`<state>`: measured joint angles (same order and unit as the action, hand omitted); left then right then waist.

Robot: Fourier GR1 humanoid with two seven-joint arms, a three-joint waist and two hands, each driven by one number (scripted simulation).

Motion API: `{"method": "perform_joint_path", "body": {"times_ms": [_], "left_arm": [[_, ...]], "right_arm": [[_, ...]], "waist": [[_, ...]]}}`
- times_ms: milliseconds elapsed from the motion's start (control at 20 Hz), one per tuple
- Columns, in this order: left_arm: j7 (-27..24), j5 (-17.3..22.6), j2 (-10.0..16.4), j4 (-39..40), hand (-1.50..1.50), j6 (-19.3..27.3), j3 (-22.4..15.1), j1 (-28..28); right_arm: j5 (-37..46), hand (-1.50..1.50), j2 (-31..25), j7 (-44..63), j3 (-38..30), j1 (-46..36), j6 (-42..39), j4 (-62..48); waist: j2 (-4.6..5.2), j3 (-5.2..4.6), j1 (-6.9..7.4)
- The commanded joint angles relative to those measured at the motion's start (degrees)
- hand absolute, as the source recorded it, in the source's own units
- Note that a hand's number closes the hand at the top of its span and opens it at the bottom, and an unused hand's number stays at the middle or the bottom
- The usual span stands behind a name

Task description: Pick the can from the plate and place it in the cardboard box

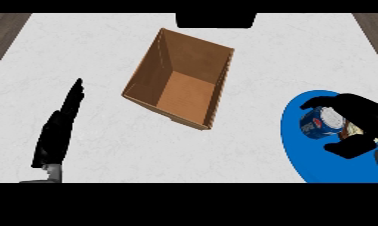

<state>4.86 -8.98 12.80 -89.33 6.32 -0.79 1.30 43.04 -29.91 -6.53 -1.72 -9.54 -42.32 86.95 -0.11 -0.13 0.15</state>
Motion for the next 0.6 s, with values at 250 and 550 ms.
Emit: {"method": "perform_joint_path", "body": {"times_ms": [250,550], "left_arm": [[5.23,0.18,-0.21,-2.8,0.0,-1.71,0.78,-2.29],[1.45,0.37,0.62,-1.01,0.0,-3.27,1.6,-0.89]], "right_arm": [[8.22,1.5,-1.27,-10.61,-0.27,2.66,17.64,-3.91],[14.42,1.5,0.42,-14.19,3.56,-13.12,23.95,-18.08]], "waist": [[0.12,0.17,-0.11],[0.52,0.2,1.58]]}}
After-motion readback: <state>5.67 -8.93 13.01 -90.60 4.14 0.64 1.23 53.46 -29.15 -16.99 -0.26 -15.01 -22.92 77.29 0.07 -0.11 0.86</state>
